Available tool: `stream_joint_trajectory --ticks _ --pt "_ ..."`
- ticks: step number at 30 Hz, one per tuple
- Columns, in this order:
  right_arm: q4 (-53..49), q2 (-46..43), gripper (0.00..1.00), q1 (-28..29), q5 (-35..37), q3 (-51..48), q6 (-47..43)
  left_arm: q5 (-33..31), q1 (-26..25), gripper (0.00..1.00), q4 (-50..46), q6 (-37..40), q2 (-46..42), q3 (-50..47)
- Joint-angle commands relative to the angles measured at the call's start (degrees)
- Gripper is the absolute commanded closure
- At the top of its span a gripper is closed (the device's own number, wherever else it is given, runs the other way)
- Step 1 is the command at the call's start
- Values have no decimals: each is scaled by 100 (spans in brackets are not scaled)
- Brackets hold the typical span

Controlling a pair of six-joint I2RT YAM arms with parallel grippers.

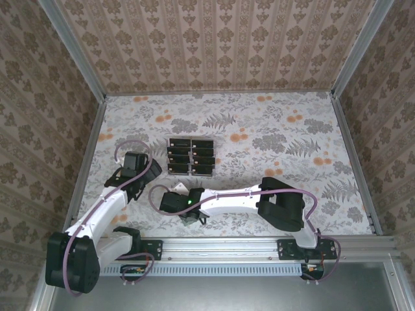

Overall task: Put the credit cards into the card holder
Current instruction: Pick up the card holder from the bottom-center of the table, then pass the card holder.

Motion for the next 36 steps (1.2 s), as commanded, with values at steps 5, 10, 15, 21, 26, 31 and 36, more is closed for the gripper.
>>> stream_joint_trajectory --ticks 5,10,15,21,26,31,36 --pt "26 50 73 -108 266 -48 60 117 50 0 29 54 -60 -71" --pt "52 -44 86 -151 238 -141 74 142 50 0 23 90 -68 -69" --pt "94 -273 100 -240 232 -354 132 233 44 0 15 171 -74 -60" --pt "343 -919 100 -502 144 -934 308 333 -142 0 49 392 -79 59" --pt "540 -1472 100 -817 -117 -1478 456 252 -644 0 132 552 -62 193" --pt "910 -1811 100 -1151 -332 -1958 590 226 -1299 0 423 462 26 229" --pt "1237 -2135 100 -1439 -574 -2450 782 259 -1848 0 753 297 290 278"
